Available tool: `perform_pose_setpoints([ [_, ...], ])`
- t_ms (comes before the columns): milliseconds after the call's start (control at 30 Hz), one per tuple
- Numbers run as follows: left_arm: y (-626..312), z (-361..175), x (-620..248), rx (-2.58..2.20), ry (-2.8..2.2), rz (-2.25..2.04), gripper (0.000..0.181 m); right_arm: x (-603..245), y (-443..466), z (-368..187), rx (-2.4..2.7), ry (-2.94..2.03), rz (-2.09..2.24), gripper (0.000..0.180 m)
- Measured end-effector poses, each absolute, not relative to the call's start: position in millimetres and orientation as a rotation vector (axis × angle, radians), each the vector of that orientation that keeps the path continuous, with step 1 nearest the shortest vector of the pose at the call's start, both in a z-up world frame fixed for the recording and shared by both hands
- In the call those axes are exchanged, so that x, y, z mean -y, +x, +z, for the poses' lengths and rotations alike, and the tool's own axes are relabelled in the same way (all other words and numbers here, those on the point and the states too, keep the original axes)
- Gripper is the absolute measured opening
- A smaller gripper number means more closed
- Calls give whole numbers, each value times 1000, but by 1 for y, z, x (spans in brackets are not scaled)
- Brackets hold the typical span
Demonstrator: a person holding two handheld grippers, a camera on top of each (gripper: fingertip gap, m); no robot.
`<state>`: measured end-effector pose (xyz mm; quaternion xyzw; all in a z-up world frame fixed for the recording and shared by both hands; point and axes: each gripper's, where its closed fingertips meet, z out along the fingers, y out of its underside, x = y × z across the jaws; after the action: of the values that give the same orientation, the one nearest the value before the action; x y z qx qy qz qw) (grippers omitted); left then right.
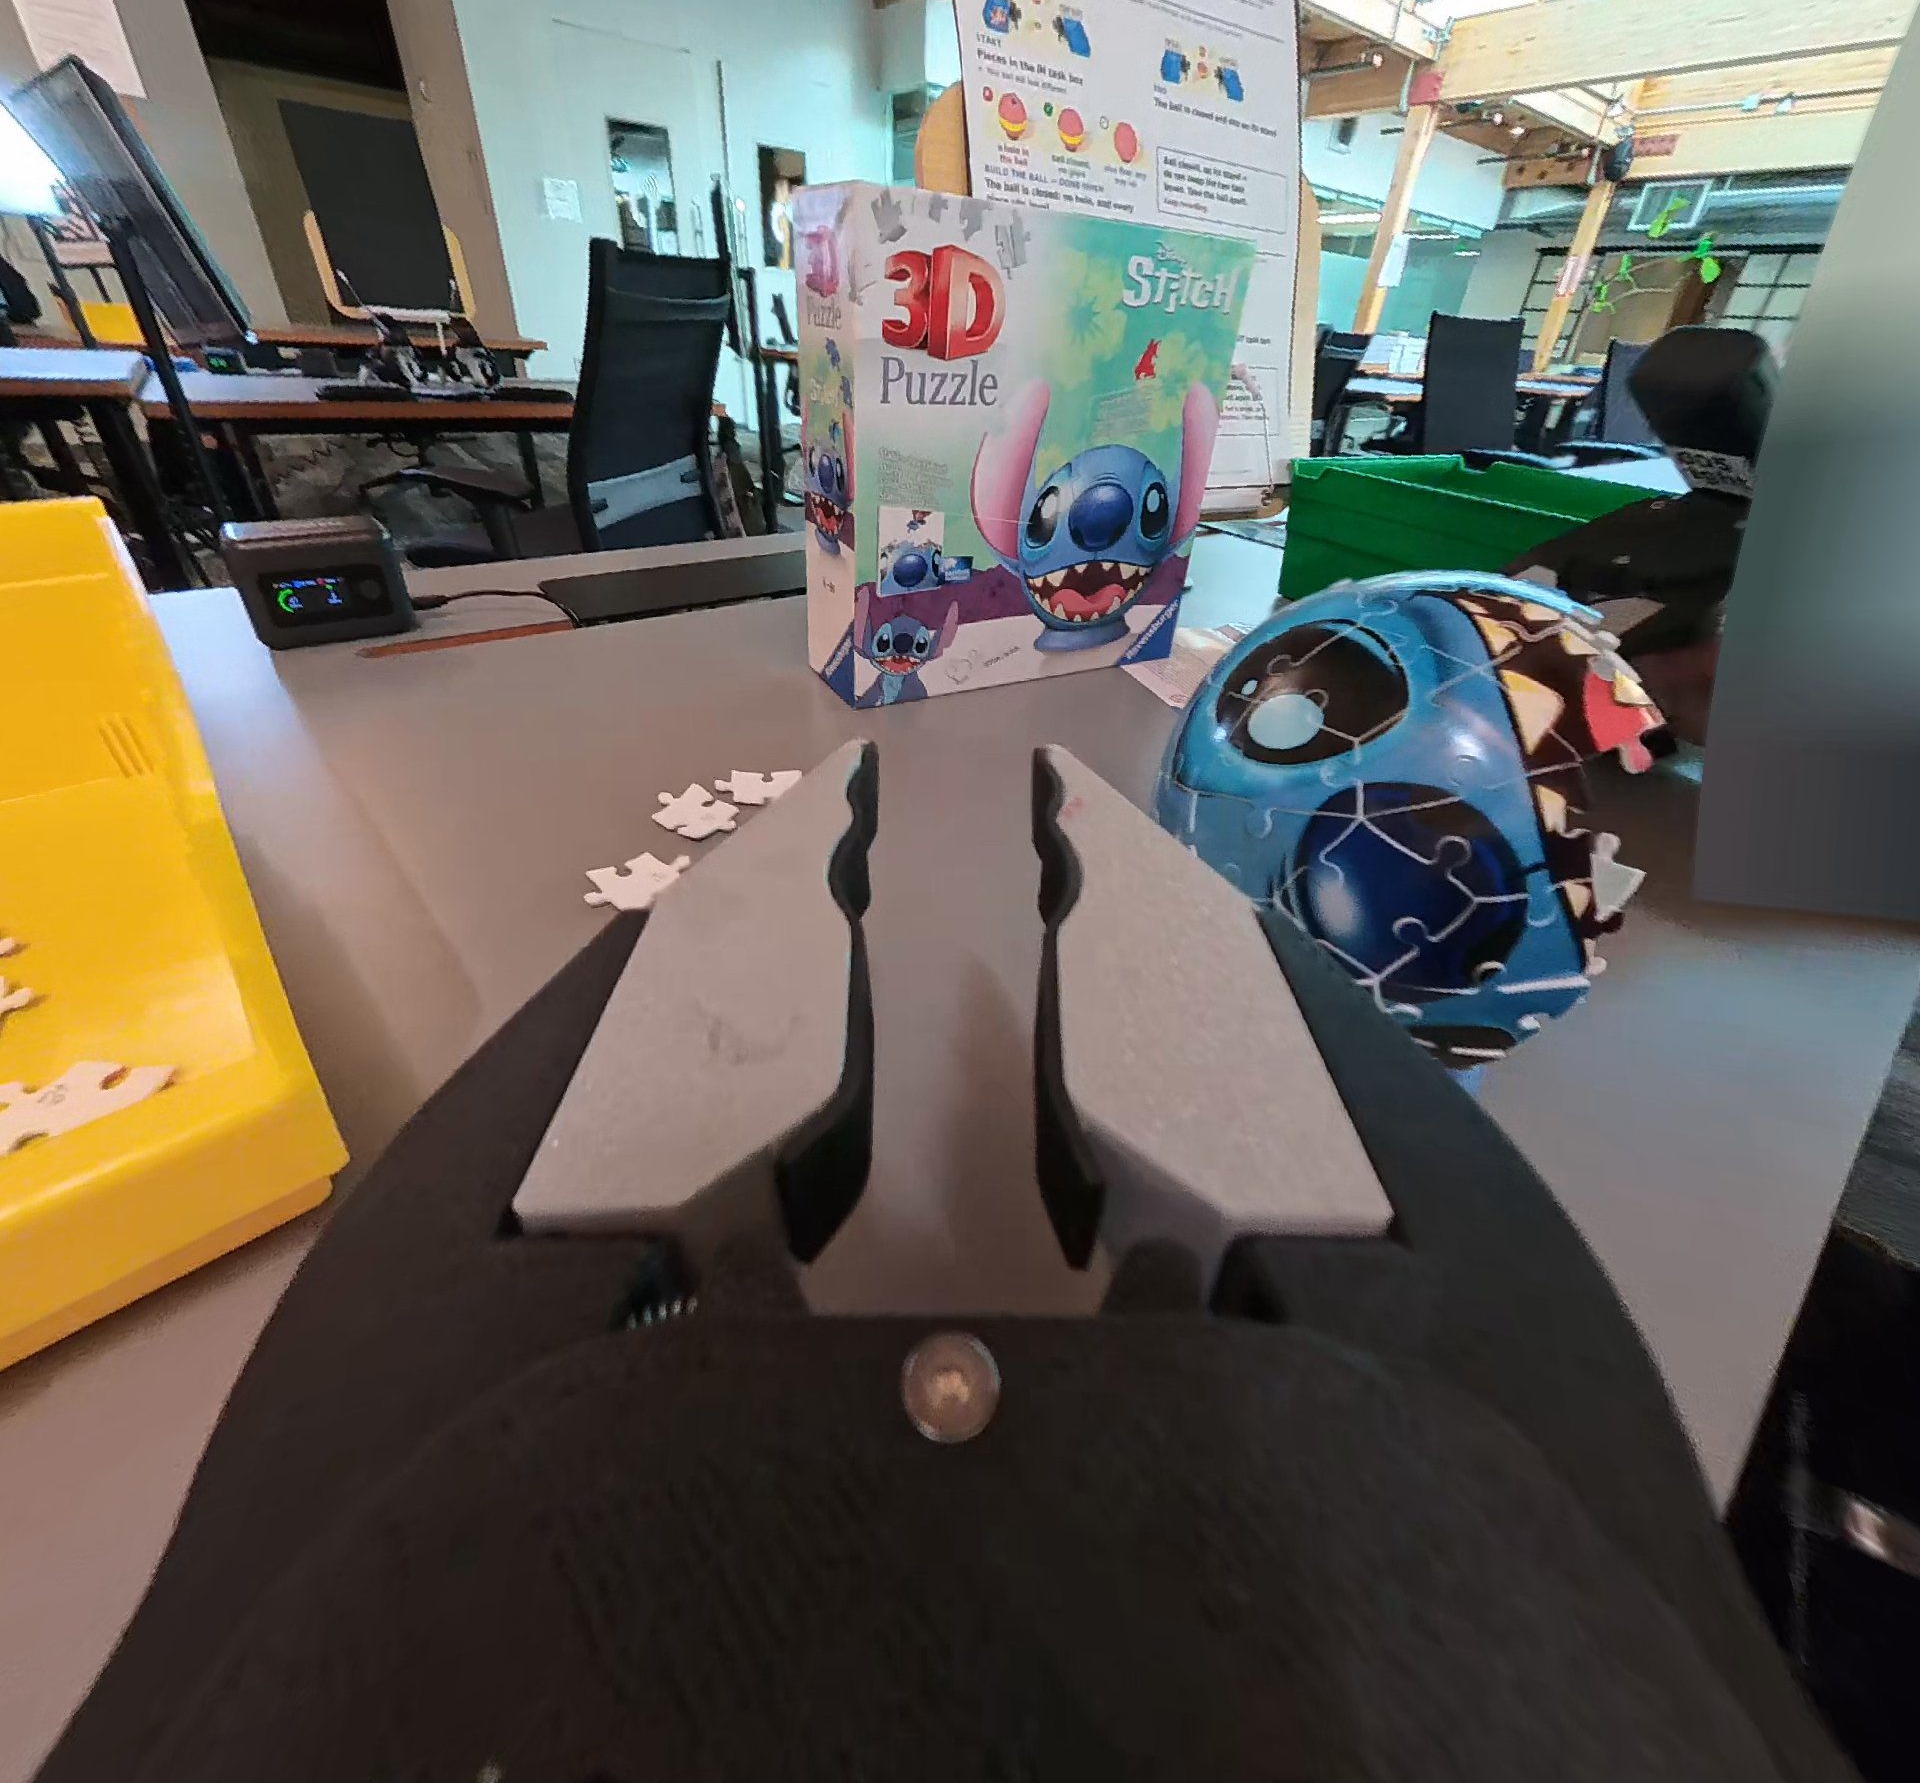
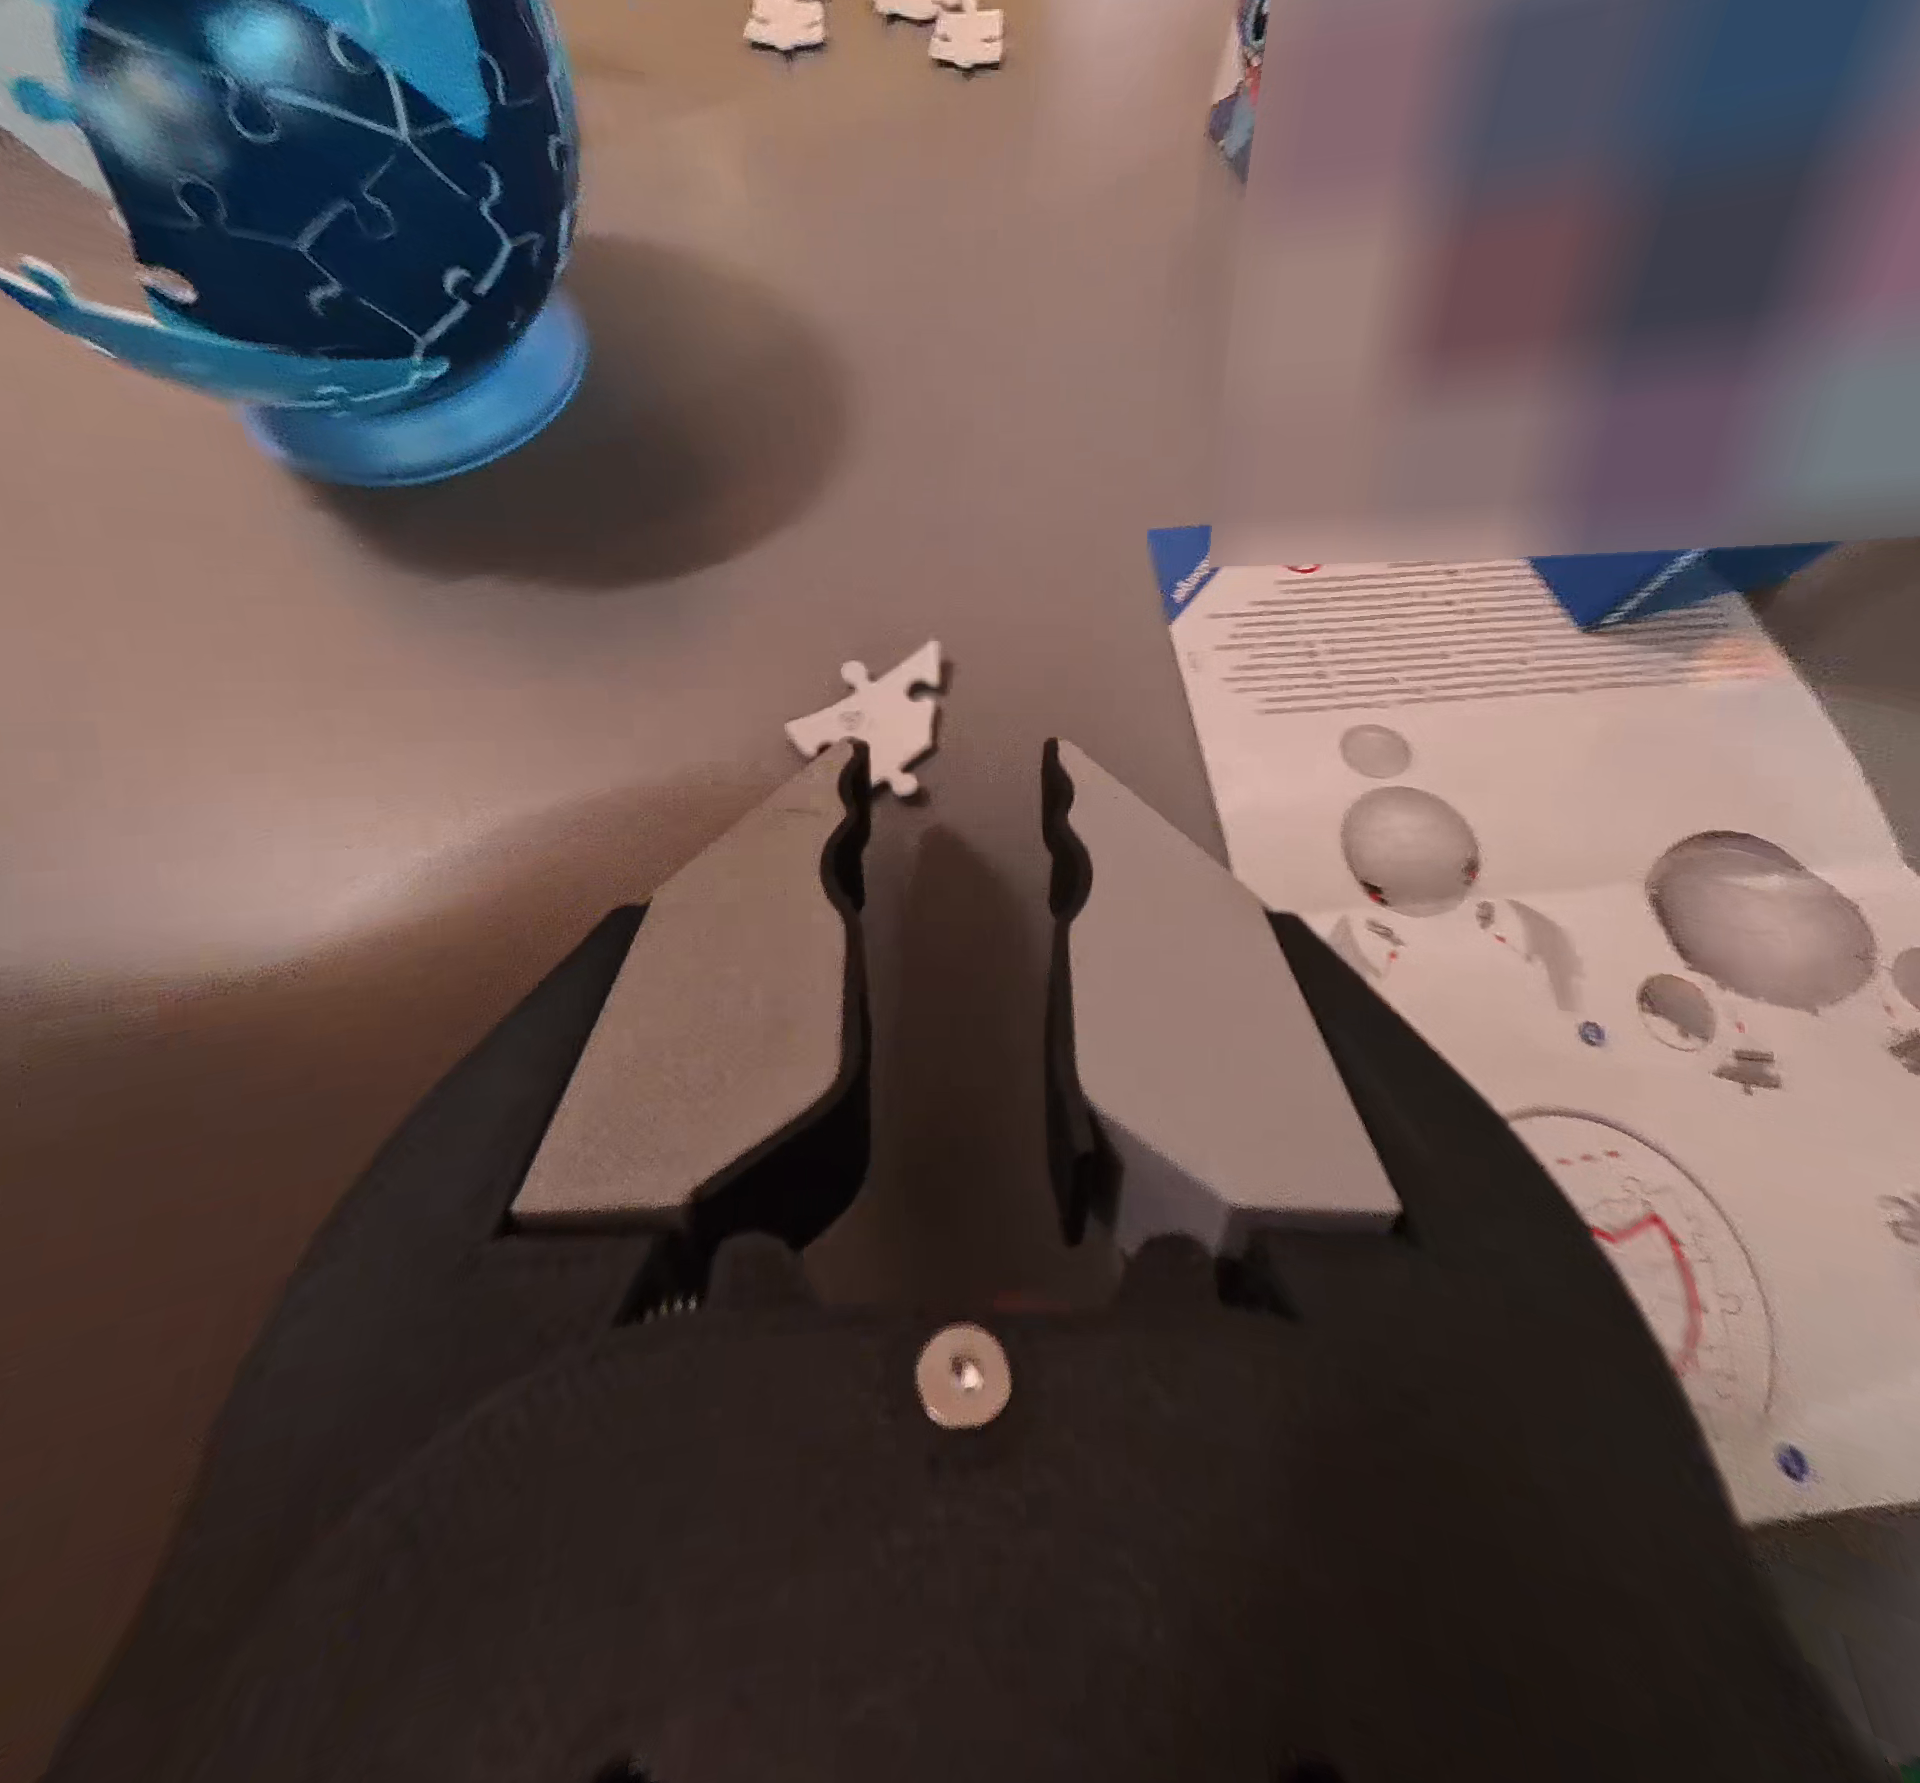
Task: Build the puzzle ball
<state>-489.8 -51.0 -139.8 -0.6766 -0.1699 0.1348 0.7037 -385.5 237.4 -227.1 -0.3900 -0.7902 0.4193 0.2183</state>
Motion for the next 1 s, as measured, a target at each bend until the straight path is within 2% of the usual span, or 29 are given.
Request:
perform_pose_setpoints([
  [367,-485,-140,45,360,-1509,327,21,-221,-381,-249,2396,-1087,1121,35],
  [533,-488,-139,47,386,-1499,290,19,-218,-378,-251,2416,-1014,1084,4],
  [833,-486,-138,46,370,-1497,332,21,-221,-382,-246,2323,-951,1003,2],
  [1000,-488,-136,49,381,-1478,368,21,-212,-371,-228,2243,-887,1126,1],
])
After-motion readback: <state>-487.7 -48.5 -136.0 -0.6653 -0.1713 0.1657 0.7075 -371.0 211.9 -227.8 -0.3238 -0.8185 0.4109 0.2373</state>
